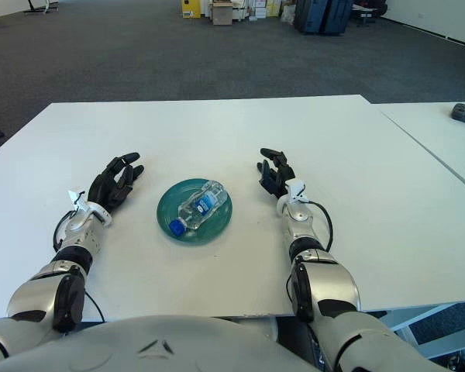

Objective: Put the bottle into the plate.

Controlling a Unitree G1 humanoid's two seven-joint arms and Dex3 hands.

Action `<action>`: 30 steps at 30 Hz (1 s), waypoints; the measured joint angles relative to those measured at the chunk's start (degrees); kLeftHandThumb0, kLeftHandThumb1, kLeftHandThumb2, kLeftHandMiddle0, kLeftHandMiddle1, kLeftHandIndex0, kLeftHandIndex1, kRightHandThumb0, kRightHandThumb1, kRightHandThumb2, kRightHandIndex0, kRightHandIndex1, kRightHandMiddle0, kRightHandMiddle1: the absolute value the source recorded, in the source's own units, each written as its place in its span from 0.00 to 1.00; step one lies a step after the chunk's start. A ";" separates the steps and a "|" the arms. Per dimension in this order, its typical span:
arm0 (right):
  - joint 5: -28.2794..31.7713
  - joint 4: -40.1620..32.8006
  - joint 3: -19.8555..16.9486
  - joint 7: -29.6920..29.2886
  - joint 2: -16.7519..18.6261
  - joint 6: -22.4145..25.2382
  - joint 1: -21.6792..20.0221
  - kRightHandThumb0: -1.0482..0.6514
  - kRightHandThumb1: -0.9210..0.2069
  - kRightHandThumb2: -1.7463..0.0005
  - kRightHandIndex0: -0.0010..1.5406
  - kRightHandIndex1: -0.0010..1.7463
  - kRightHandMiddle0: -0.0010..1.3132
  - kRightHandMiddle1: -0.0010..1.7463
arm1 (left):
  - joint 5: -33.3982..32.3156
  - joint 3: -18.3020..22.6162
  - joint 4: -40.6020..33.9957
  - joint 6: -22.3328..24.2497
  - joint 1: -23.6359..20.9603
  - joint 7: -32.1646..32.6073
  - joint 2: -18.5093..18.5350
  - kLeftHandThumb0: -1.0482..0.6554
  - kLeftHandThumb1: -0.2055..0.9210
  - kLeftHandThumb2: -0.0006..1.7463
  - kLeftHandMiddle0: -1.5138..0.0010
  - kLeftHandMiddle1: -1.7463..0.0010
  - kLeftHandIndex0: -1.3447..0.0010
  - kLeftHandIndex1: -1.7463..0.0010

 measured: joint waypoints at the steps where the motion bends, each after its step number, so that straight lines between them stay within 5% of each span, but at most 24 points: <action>1: 0.00 0.00 0.02 -0.04 0.06 -0.01 0.00 0.21 0.00 0.52 0.30 0.00 0.00 0.45 | 0.00 0.01 0.05 0.00 -0.02 -0.02 0.02 0.30 0.92 0.39 0.67 0.59 0.79 0.39; 30: -1.64 0.16 2.12 -2.21 3.50 1.69 -1.55 0.18 0.00 0.51 0.31 0.01 0.00 0.46 | -0.46 1.27 3.33 1.98 -1.40 -4.35 3.81 0.29 0.88 0.40 0.67 0.58 0.77 0.39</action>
